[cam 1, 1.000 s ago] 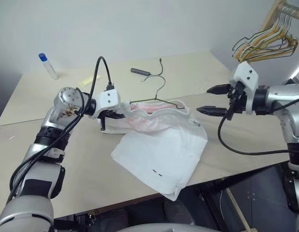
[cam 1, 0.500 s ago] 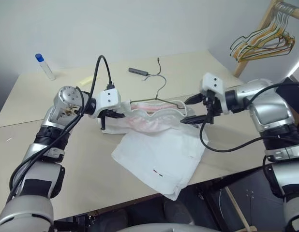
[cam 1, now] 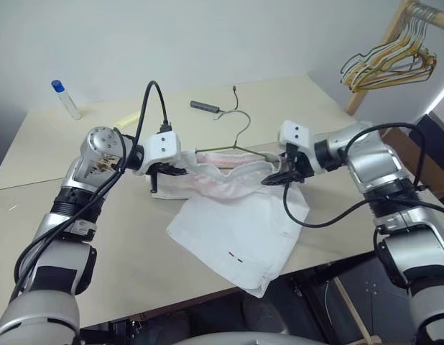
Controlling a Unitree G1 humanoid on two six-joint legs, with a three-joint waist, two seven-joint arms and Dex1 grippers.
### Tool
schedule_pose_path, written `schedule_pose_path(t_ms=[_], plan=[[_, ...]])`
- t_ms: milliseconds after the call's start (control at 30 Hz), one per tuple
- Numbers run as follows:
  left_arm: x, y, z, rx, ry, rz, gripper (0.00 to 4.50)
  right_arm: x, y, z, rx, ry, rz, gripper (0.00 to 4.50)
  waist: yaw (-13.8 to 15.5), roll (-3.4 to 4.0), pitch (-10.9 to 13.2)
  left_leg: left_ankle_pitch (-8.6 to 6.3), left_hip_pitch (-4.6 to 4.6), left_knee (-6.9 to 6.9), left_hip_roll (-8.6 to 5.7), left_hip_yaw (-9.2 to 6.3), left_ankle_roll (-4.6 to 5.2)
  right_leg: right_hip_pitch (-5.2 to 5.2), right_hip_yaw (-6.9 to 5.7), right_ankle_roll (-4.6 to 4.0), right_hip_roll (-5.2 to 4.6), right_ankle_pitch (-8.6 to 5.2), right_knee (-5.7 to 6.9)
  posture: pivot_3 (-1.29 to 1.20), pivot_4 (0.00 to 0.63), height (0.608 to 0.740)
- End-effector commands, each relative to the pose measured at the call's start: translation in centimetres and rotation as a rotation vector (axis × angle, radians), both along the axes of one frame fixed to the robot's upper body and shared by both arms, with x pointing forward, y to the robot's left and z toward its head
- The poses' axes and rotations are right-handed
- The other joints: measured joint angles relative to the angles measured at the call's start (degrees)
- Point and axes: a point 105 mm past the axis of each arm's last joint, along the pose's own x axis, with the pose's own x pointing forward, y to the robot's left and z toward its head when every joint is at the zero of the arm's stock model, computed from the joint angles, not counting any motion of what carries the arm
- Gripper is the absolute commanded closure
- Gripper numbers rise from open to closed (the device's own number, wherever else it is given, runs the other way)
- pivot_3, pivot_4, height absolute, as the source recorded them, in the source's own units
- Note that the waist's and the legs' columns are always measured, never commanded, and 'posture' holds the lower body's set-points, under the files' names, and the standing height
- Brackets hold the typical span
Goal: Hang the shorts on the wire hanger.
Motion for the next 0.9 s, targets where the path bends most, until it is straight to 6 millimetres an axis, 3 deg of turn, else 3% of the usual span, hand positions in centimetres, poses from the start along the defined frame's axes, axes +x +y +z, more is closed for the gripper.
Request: schedule_pose_path(t_ms=[33, 133, 167, 500, 533, 667, 900], plan=[[0.1, -0.5, 2.3, -0.037, -0.076, -0.028, 4.5, 0.2, 0.8, 1.5, 0.001, -0.057, 0.039, 3.37, -0.1, 0.0, 0.0, 0.0, 0.0, 0.0, 0.0, -0.01, 0.0, 0.0, 0.0, 0.0, 0.0, 0.0, 0.0, -0.21, 0.0, 0.74], [0.2, -0.7, 2.4, -0.039, -0.079, -0.032, 4.5, 0.2, 1.1, 1.4, -0.004, -0.059, 0.05, 4.35, -0.3, 0.0, 0.0, 0.0, 0.0, 0.0, 0.0, -0.01, 0.0, 0.0, 0.0, 0.0, 0.0, 0.0, 0.0, -0.21, 0.0, 0.74], [0.2, -0.7, 2.4, -0.041, -0.08, -0.034, 4.5, 0.1, 1.3, 1.4, -0.003, -0.06, 0.053, 4.49, -0.4, 0.0, 0.0, 0.0, 0.0, 0.0, -0.01, -0.01, 0.0, 0.0, 0.0, 0.0, -0.01, 0.0, 0.0, -0.21, 0.0, 0.74], [-0.1, -0.9, 2.8, -0.075, -0.082, -0.07, 4.5, -0.6, 0.8, 2.0, 0.023, -0.044, 0.056, 4.49, -1.3, 0.0, 0.0, 0.0, -0.01, -0.01, 0.0, -0.04, 0.0, 0.0, -0.01, 0.0, -0.01, 0.0, 0.02, -0.21, 0.0, 0.74], [-0.2, -0.9, 3.0, -0.09, -0.081, -0.076, 3.9, -0.7, 0.7, 2.1, 0.025, -0.045, 0.051, 4.5, -1.3, 0.0, 0.0, 0.0, 0.0, -0.01, 0.0, -0.04, 0.0, 0.0, -0.01, 0.0, -0.01, 0.0, 0.01, -0.22, 0.0, 0.74], [-0.4, -0.8, 4.0, -0.152, -0.094, -0.111, 2.83, -1.1, 0.1, 2.3, 0.042, -0.034, 0.033, 4.5, -1.3, 0.01, 0.0, 0.0, 0.0, 0.0, 0.02, -0.05, 0.0, 0.0, -0.01, 0.0, -0.01, 0.0, 0.02, -0.22, 0.0, 0.74], [0.0, 0.5, 6.2, -0.219, -0.143, -0.102, 0.57, -2.4, -1.5, 2.1, 0.073, 0.002, -0.03, 4.5, -1.3, 0.0, 0.0, 0.0, -0.03, 0.0, 0.0, -0.08, 0.0, 0.0, -0.05, 0.0, -0.05, 0.0, -0.01, -0.24, 0.0, 0.74]])
